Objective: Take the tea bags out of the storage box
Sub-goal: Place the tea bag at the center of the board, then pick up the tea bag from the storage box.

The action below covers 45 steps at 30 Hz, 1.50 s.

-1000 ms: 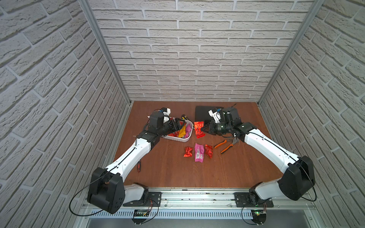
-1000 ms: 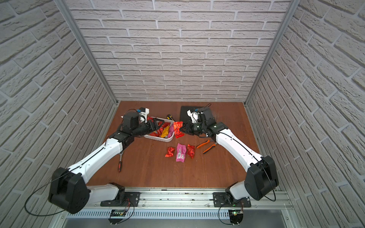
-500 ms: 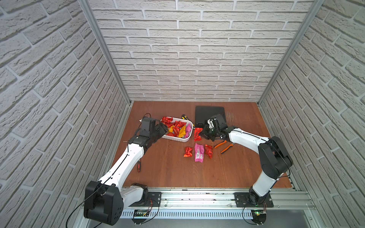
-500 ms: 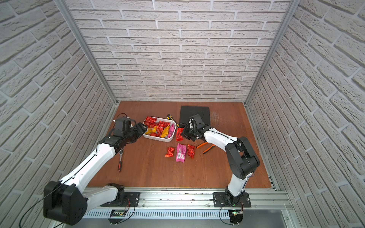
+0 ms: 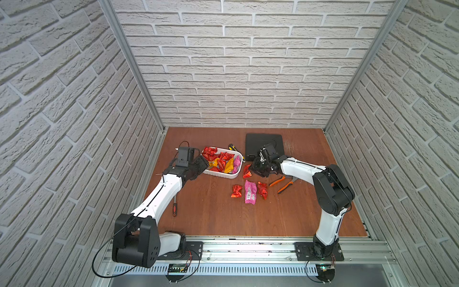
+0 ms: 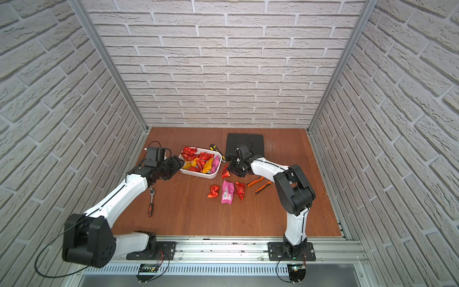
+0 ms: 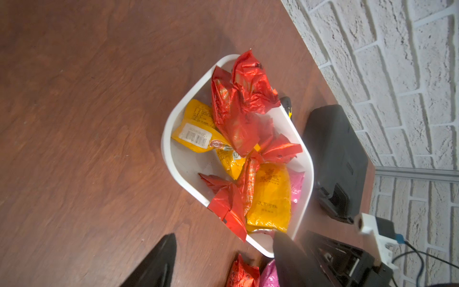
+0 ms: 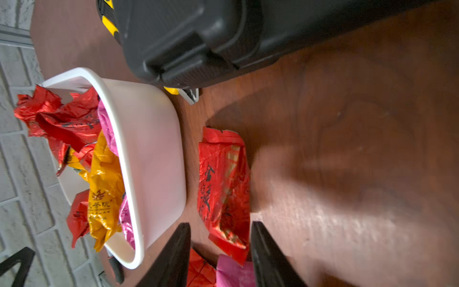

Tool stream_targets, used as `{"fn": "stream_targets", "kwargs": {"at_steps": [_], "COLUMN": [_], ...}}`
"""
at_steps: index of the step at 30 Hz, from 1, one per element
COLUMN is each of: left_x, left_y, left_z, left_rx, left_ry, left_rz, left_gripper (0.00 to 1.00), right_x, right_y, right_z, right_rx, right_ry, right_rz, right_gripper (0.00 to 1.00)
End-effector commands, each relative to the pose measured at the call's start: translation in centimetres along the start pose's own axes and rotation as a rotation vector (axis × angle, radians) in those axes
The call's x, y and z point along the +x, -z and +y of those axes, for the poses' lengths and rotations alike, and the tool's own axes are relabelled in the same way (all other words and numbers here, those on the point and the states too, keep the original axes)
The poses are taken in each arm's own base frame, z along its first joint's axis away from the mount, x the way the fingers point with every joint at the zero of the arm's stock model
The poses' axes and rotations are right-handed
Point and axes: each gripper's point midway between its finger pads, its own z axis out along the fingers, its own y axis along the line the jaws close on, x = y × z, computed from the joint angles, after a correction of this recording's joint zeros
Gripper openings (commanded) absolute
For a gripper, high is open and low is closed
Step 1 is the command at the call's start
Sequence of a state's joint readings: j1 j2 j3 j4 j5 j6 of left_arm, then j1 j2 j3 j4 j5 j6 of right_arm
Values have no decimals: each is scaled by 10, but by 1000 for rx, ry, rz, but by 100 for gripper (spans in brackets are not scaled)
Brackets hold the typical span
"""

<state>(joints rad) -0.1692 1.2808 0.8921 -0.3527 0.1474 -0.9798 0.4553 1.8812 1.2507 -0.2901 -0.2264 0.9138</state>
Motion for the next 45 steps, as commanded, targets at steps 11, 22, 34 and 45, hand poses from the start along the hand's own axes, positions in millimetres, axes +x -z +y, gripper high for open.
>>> {"fn": "stream_targets", "kwargs": {"at_steps": [11,22,34,45], "left_x": [-19,-12,-23,-28], "left_y": [-5,0,-2,-3], "left_z": [9,17,10,11], "left_rx": [-12,3,3,-18], "left_ry": [53,86,72,78], "left_rz": [-22,-40,-40,-52], "left_gripper": [64,64,63,62], "right_x": [16,11,12,13], "right_y": [35,-31,-43,21], "right_z": [106,119,131,139], "right_rx": [-18,42,-4,-47], "right_ry": [359,325,295,297], "right_rz": [-28,31,37,-20], "right_gripper": [53,51,14,8]}}
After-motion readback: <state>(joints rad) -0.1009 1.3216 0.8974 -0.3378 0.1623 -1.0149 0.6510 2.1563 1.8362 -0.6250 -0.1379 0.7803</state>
